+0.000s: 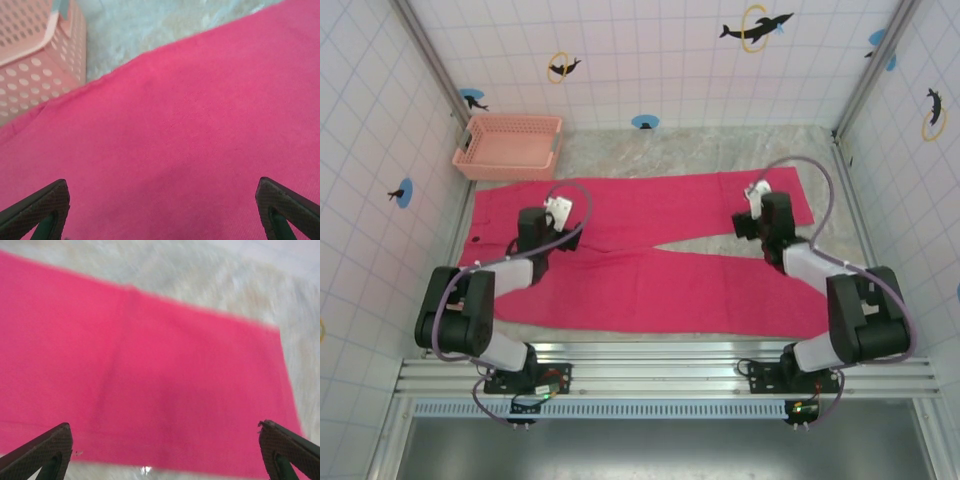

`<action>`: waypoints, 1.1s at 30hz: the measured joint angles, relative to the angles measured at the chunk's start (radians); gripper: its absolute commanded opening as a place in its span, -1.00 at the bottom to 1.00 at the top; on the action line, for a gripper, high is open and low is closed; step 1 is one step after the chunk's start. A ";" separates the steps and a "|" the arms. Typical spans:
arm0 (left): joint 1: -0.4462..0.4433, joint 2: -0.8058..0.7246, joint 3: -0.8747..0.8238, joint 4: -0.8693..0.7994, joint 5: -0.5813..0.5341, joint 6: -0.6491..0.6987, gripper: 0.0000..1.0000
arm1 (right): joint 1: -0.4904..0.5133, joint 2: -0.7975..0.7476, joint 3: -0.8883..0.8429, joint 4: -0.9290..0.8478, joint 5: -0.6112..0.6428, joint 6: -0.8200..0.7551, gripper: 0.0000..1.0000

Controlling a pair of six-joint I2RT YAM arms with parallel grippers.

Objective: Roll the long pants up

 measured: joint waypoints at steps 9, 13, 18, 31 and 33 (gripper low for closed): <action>-0.020 0.007 0.835 -0.763 -0.212 -0.045 0.95 | 0.499 -0.196 0.322 -0.651 -0.092 -0.134 0.54; -0.031 -0.047 0.839 -0.989 -0.259 -0.080 0.95 | 0.660 -0.197 0.283 -0.850 -0.125 -0.130 0.48; -0.031 -0.065 0.849 -1.183 -0.330 -0.146 0.95 | 0.728 -0.200 0.256 -1.004 -0.186 -0.105 0.44; -0.031 -0.115 0.885 -1.301 -0.323 -0.273 0.95 | 0.822 0.076 0.309 -1.093 -0.282 -0.019 0.23; -0.031 -0.122 0.872 -1.303 -0.315 -0.280 0.95 | 0.825 0.100 0.306 -1.081 -0.296 -0.008 0.18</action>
